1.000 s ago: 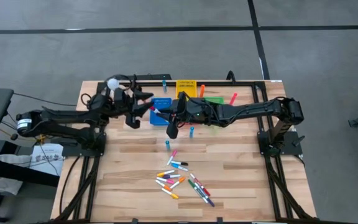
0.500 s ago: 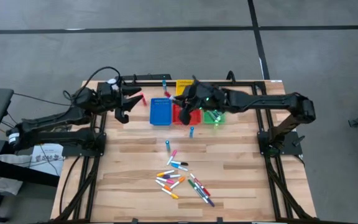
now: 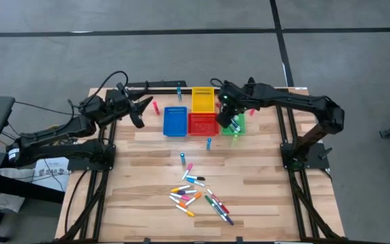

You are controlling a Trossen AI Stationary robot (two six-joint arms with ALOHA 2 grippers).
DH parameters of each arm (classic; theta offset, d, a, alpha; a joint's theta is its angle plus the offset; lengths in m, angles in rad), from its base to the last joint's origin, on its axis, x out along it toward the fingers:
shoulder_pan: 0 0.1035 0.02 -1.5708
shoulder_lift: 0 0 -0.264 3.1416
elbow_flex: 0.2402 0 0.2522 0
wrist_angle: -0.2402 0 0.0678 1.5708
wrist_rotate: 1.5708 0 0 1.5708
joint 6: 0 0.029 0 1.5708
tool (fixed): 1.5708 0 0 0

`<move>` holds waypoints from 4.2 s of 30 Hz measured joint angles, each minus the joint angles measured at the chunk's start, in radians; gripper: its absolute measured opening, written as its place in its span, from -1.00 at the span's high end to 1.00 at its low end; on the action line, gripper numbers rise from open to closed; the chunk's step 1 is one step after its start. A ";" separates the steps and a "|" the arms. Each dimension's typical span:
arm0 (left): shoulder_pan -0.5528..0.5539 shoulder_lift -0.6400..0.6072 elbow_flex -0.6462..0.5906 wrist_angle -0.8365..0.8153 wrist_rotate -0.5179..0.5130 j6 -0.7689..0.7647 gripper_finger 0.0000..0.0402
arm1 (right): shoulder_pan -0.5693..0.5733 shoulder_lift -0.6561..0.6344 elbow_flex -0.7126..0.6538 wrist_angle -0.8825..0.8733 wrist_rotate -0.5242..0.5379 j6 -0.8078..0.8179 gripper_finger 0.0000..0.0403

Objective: Pick & Place Markers
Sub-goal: Put the large red marker pen into the green bin, then put the large pink marker pen into the green bin

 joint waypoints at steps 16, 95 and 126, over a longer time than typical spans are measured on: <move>-0.003 0.000 -0.022 -0.031 -0.003 0.000 0.22 | -0.117 0.023 -0.127 0.025 -0.140 0.037 0.66; 0.054 0.050 0.077 -0.859 -0.524 -0.587 0.09 | 0.149 -0.565 -0.106 0.625 0.454 -0.430 0.63; -0.471 -0.116 -0.135 -0.844 -0.766 -0.760 0.29 | 0.128 -0.621 -0.106 0.669 0.452 -0.440 0.63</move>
